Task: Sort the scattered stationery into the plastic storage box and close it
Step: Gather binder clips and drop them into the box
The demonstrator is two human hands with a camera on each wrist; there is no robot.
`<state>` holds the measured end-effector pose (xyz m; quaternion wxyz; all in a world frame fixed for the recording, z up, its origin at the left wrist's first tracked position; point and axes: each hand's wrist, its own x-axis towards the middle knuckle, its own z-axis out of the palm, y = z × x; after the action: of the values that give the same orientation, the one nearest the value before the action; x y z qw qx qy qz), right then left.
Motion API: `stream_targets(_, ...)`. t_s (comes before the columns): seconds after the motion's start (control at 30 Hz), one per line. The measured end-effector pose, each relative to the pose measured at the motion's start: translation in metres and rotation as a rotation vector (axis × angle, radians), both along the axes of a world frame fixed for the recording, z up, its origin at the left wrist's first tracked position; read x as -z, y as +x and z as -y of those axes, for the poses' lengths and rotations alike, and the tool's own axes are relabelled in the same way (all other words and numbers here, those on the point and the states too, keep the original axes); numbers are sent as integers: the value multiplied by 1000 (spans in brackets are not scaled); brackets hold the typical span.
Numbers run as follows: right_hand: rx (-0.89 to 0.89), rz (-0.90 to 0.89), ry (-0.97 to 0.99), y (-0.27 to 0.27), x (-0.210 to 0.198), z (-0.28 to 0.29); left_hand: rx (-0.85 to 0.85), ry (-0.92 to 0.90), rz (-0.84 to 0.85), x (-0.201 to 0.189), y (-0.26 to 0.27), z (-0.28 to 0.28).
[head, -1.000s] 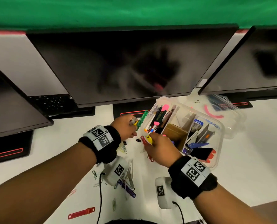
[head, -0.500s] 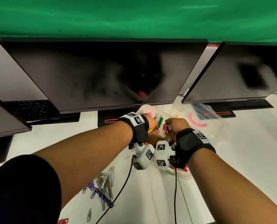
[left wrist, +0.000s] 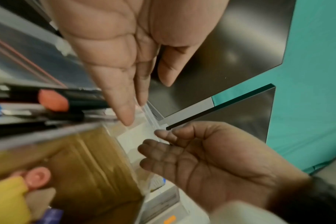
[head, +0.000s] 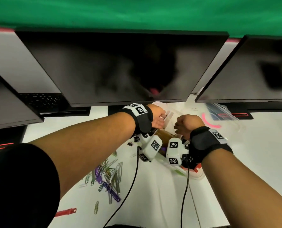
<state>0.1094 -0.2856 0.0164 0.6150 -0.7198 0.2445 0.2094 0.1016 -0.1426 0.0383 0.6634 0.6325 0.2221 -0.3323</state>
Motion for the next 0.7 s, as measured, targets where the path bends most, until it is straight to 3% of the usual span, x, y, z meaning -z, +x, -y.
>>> stream_targets(0.1, -37, 67, 55, -17, -11, -30, 93, 114, 109, -1, -11, -29)
stream_targets(0.2, -166, 167, -16, -42, -18, -67, 195, 325, 189, 7, -28, -70)
stream_targets(0.4, -675, 304, -485, -88, 23, -144, 495, 714, 268, 40, -86, -155)
stream_targets(0.5, -953, 234, -809, -108, 54, -167, 708, 868, 281, 63, -114, -183)
stream_targets(0.6, -986, 70, -898, -118, 77, -171, 809, 926, 307, 84, -137, -193)
stream_targets(0.7, -947, -46, -901, -123, 92, -172, 780, 973, 309, 97, -145, -194)
